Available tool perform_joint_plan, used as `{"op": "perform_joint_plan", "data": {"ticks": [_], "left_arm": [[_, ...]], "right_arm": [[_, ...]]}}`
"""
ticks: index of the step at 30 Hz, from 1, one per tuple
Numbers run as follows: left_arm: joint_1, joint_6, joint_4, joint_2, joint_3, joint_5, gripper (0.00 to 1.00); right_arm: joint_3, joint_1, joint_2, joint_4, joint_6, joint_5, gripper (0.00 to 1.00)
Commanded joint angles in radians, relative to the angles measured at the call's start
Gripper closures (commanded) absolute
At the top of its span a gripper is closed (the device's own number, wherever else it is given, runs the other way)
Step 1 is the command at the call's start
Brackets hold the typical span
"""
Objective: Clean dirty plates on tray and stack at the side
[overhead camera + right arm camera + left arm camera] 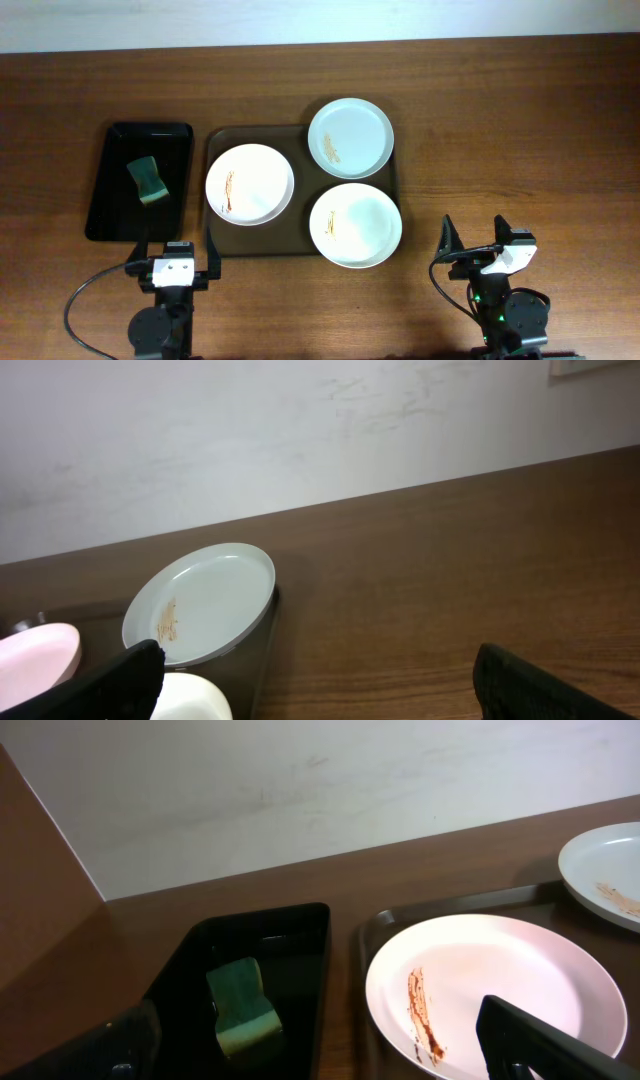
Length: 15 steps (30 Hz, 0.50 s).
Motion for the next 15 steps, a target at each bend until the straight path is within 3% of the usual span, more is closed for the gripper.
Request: {"op": "perform_joint_plan", "data": {"ticks": [1, 7, 10, 15], "left_arm": [[-0.003, 0.013, 0.002, -0.008, -0.008, -0.003, 0.01], [-0.003, 0.012, 0.002, -0.008, -0.007, 0.021, 0.01], [-0.003, 0.012, 0.052, -0.008, -0.007, 0.198, 0.01], [-0.003, -0.031, 0.115, 0.02, 0.045, 0.278, 0.01]], "right_arm": [[-0.007, 0.001, -0.002, -0.004, -0.007, 0.001, 0.02], [-0.007, 0.001, -0.002, -0.002, -0.007, 0.001, 0.02], [-0.004, 0.001, -0.002, 0.021, -0.007, -0.077, 0.02], [0.103, 0.001, 0.005, 0.019, -0.011, -0.127, 0.02]]}}
